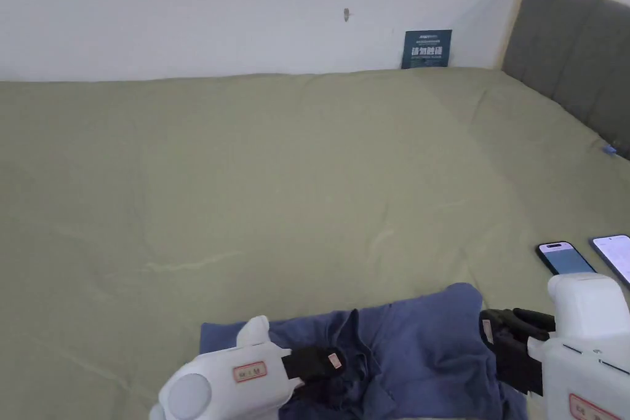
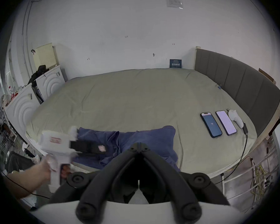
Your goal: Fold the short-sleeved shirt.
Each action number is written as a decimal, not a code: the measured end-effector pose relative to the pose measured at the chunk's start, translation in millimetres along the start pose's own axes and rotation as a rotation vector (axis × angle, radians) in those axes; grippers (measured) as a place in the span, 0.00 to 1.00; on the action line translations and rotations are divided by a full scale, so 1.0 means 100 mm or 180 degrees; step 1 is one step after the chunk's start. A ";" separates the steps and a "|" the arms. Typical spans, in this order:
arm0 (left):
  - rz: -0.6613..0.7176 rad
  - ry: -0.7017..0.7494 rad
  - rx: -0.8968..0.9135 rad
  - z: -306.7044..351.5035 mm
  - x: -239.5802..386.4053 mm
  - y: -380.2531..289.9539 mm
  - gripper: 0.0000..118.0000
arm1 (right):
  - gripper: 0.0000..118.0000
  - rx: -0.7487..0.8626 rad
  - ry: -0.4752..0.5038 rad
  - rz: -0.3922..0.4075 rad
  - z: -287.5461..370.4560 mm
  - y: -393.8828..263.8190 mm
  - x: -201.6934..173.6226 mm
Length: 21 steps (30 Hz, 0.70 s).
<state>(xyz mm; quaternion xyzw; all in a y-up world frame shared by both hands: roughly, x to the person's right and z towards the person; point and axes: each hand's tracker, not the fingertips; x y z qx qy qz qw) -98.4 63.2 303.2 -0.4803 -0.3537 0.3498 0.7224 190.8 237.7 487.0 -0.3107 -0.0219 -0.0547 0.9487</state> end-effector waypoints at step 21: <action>0.0447 0.0193 -0.0014 0.60 -0.59 0.37 0.12 | 0.00 -0.0079 0.0161 -0.0008 -0.15 0.01 -0.11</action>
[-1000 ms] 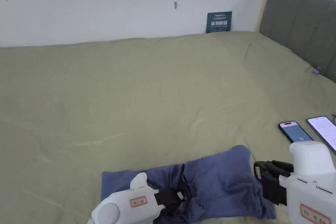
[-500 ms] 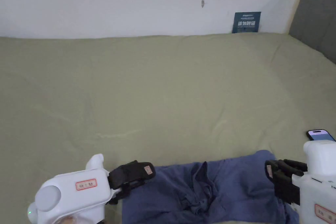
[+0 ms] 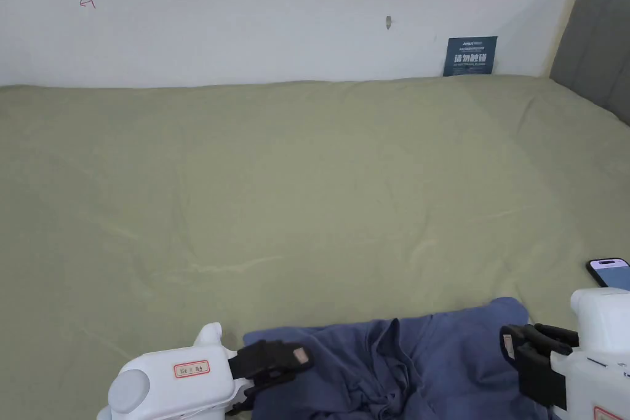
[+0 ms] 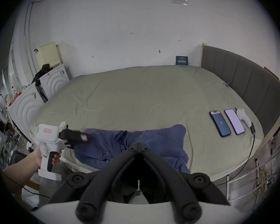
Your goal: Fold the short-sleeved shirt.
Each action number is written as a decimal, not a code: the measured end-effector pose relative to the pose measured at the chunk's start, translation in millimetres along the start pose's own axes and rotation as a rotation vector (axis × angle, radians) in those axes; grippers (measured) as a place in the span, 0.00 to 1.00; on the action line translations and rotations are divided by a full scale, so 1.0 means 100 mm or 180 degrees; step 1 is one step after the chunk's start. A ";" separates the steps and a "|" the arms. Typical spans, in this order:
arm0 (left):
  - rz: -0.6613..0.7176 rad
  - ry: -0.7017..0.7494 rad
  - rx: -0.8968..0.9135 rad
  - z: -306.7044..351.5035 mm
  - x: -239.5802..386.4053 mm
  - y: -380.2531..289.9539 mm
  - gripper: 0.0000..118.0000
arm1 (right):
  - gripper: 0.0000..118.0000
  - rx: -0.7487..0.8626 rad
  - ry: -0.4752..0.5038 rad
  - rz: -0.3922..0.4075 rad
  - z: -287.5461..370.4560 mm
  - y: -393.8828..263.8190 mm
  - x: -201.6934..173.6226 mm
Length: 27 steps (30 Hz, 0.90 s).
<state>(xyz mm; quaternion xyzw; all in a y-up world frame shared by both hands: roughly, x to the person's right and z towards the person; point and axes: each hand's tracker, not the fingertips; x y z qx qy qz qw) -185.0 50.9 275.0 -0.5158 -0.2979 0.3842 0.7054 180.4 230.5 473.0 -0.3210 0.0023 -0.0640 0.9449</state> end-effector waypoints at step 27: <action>-0.1288 0.1730 0.0921 1.78 1.18 0.30 0.12 | 0.00 -0.0070 0.0292 0.0232 -0.30 0.14 -0.33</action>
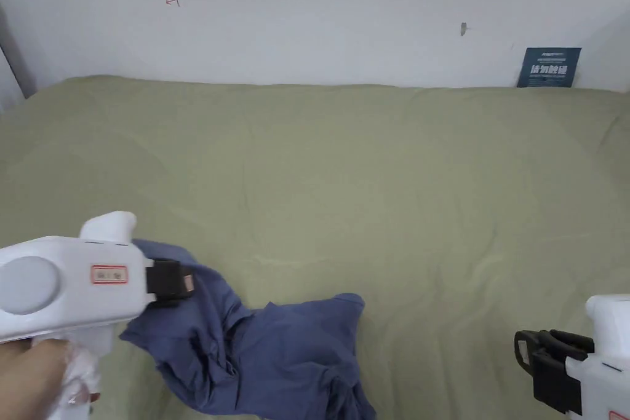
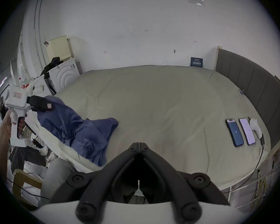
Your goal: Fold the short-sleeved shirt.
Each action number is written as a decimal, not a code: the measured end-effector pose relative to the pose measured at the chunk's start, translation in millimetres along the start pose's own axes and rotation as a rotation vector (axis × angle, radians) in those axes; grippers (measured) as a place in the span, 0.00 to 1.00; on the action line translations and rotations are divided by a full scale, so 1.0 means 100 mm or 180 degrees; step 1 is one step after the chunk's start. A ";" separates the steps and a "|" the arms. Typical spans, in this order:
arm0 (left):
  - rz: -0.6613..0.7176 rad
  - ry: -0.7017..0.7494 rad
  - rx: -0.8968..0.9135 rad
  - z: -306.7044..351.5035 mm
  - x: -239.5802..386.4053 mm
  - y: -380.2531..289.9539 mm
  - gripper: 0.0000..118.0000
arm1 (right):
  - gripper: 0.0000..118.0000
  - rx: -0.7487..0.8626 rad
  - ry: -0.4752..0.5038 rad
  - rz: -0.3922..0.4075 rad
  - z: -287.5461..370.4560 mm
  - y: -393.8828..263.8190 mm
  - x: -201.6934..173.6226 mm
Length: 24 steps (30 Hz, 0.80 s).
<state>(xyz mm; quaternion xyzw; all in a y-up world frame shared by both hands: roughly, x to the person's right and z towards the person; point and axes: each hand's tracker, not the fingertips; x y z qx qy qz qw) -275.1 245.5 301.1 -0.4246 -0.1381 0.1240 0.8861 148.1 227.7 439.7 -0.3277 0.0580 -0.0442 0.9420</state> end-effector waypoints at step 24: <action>0.1011 -0.1407 -0.0148 -1.27 0.21 -0.67 0.18 | 0.00 -0.0094 -0.0141 -0.0164 0.11 -0.15 0.16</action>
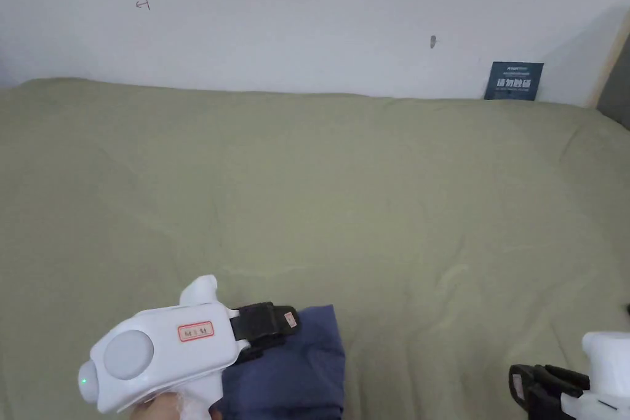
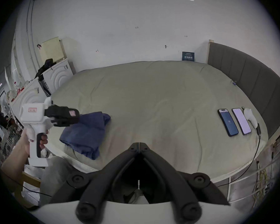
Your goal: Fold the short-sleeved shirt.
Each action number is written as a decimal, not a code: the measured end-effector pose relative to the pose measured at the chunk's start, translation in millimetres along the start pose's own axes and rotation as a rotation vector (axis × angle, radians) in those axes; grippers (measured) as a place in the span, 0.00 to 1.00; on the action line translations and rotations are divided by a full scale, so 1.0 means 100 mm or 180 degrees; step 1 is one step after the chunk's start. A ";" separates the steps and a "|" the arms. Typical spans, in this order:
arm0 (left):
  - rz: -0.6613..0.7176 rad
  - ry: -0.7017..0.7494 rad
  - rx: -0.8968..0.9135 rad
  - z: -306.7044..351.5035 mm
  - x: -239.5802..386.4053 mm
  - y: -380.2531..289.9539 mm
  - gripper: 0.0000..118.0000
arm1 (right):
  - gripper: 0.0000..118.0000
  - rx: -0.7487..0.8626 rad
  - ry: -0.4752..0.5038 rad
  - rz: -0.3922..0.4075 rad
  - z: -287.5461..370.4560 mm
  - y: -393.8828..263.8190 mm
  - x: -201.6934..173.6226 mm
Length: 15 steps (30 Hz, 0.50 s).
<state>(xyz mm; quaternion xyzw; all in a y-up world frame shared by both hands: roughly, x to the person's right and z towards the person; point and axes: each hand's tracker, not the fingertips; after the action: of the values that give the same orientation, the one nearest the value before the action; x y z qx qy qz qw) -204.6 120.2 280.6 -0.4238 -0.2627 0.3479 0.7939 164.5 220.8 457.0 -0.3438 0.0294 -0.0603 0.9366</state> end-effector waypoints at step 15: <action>-0.0070 -0.0057 -0.0244 -0.11 -0.04 -0.33 0.01 | 0.00 0.0072 0.0476 0.0109 -0.31 0.16 -0.27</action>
<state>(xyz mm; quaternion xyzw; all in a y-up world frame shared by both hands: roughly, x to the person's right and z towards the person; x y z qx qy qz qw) -187.9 98.5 303.2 -0.4479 -0.2876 0.3326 0.7785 136.4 216.3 423.4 -0.3273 0.1046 -0.0701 0.9365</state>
